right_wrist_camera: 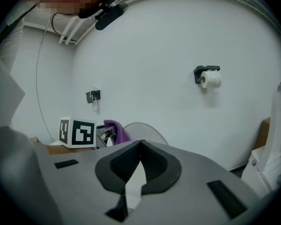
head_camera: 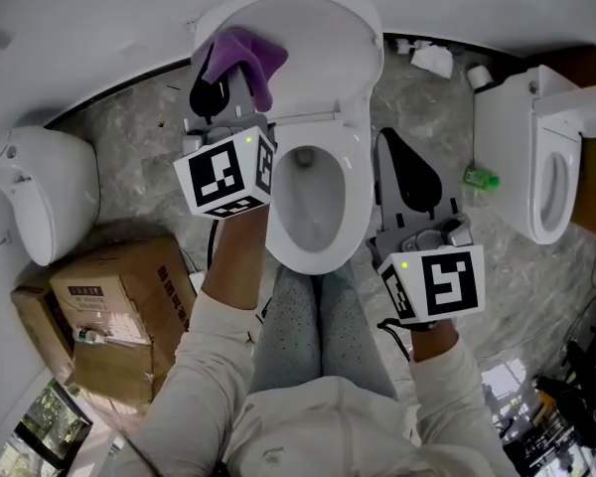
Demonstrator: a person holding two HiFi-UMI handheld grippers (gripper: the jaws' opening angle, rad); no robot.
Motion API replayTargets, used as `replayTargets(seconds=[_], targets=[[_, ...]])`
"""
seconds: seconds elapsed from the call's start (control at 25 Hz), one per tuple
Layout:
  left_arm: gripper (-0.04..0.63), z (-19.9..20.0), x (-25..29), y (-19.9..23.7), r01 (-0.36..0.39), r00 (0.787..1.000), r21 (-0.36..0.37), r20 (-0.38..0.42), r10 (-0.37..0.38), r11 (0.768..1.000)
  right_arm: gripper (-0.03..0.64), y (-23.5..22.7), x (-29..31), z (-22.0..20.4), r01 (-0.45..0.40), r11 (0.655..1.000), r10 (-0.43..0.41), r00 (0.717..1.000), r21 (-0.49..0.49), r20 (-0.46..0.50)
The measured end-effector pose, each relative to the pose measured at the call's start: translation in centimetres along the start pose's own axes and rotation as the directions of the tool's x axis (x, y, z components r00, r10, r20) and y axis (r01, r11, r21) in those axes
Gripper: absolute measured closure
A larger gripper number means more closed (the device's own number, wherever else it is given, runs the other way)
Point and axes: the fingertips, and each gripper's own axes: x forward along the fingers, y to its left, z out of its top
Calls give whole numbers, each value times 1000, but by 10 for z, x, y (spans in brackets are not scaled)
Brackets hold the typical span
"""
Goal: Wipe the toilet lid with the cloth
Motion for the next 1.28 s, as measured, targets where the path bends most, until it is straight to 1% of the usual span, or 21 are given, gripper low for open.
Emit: replayTargets(seconds=[0.12,0.28,0.36,0.48,0.52,0.6,0.68,0.76,0.84,0.92,1.0,1.08,1.12,1.2,1.28], targets=[[581,-14,14,-4,-36,999,7,-28,36,999,601,-7,3,-1,7,1000,-7,1000,8,-2],[581,-31,37,-18,-42,998,5,-52,42,999,600,-18,8,-4,16,1000,-16,1000,17,-13],[581,-34,48,-24,-54,997,3,-51,54,999,601,-24,10,-6,22,1000,-22,1000,21,-19],[581,-34,62,-37,-67,997,-10,-27,66,998,601,-34,10,-12,37,999,-36,999,28,-31],[581,-33,65,-46,-48,999,-15,-16,47,999,601,-37,9,-13,42,999,-41,999,31,-34],[581,-32,70,-77,41,999,12,7,-41,999,601,-41,8,-17,50,998,-48,998,36,-41],[581,-36,75,-114,143,990,58,10,-144,988,601,-45,7,-20,57,998,-55,997,38,-48],[581,-43,78,-143,216,976,79,2,-216,973,601,-50,6,-24,64,997,-61,997,40,-56],[581,-54,79,-163,269,963,120,-14,-269,956,601,-54,5,-27,67,997,-64,996,44,-63],[581,-66,77,-165,293,956,158,-40,-291,943,600,-56,6,-31,64,997,-60,996,47,-69],[581,-80,73,-146,276,961,173,-71,-267,945,601,-57,8,-34,56,997,-52,996,49,-75],[581,-93,67,-112,225,973,182,-97,-211,957,601,-55,11,-35,45,998,-41,996,50,-77],[581,-99,63,-91,188,980,184,-107,-170,965,601,-53,13,-36,38,998,-34,996,51,-77],[580,-110,54,-45,89,990,177,-125,-68,980,601,-50,17,-37,22,998,-18,997,51,-78],[580,-120,43,-4,-20,989,169,-139,44,985,601,-47,20,-41,9,999,-4,997,51,-82]])
